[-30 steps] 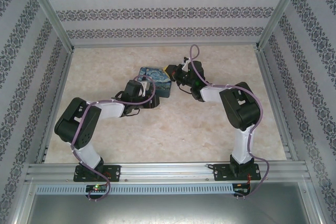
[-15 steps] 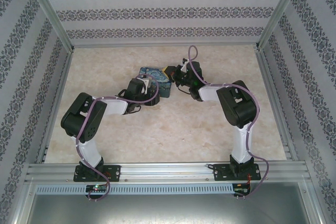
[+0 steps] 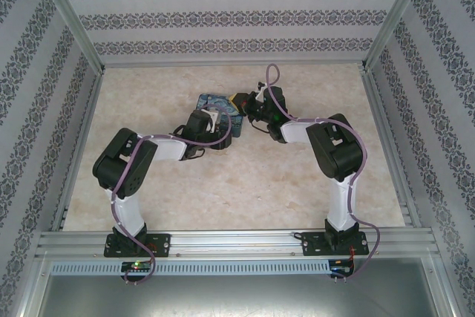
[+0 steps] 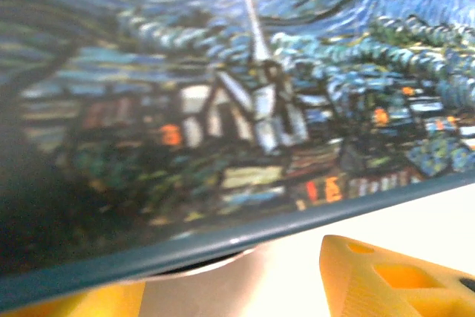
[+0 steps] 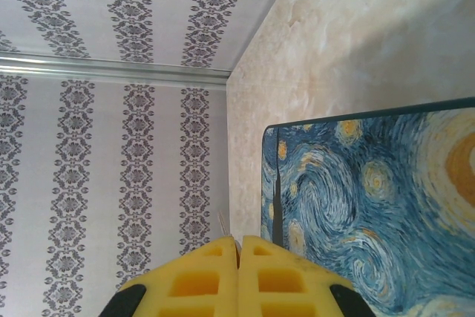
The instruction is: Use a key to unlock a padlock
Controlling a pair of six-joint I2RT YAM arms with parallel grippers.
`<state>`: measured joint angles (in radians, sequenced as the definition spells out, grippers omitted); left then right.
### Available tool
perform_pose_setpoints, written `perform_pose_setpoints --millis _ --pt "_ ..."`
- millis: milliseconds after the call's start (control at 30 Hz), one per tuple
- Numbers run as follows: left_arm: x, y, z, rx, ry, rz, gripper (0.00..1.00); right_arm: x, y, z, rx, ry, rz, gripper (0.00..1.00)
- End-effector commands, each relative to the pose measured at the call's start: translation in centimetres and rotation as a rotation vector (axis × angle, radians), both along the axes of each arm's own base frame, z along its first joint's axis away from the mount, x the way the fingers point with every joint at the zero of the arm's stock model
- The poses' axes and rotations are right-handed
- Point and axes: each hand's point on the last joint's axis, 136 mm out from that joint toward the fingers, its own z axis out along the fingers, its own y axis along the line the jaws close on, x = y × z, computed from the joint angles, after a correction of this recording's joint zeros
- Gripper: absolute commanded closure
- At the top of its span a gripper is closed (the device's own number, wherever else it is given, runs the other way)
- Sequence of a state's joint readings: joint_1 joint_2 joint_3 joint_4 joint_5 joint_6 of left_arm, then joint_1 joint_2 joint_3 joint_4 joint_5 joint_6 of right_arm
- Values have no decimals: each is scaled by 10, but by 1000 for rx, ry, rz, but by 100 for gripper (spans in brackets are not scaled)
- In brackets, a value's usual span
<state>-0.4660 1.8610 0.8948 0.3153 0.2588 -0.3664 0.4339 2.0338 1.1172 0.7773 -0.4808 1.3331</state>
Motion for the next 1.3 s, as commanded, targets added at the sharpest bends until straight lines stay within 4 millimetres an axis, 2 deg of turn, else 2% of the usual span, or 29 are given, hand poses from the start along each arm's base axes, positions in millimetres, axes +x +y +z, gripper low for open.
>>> perform_pose_setpoints --millis 0,233,467,567,633,767,933,1067,1267 --pt "8 -12 6 -26 -36 -22 38 0 -2 0 3 -13 4 100" --pt "6 -15 12 -54 -37 -14 38 -3 -3 -3 -4 -8 2 100" --pt "11 -3 -2 -2 -30 48 36 -2 -4 -7 -6 0 -4 100" --pt "13 -4 -5 -10 -28 51 36 -2 -5 -10 -8 5 -5 100" --pt "12 -12 0 -47 -27 28 36 -2 -4 -11 -9 8 -4 100" --pt "10 -26 23 -166 -36 -1 36 -3 -4 -15 -12 14 -4 100" --pt "10 -30 47 -275 -51 20 36 -4 -5 -17 -16 15 -5 100" --pt "12 -30 44 -309 -31 43 36 -5 -6 -20 -20 20 -6 100" --pt "11 -24 28 -290 -6 68 37 -7 -7 -24 -23 26 -6 100"
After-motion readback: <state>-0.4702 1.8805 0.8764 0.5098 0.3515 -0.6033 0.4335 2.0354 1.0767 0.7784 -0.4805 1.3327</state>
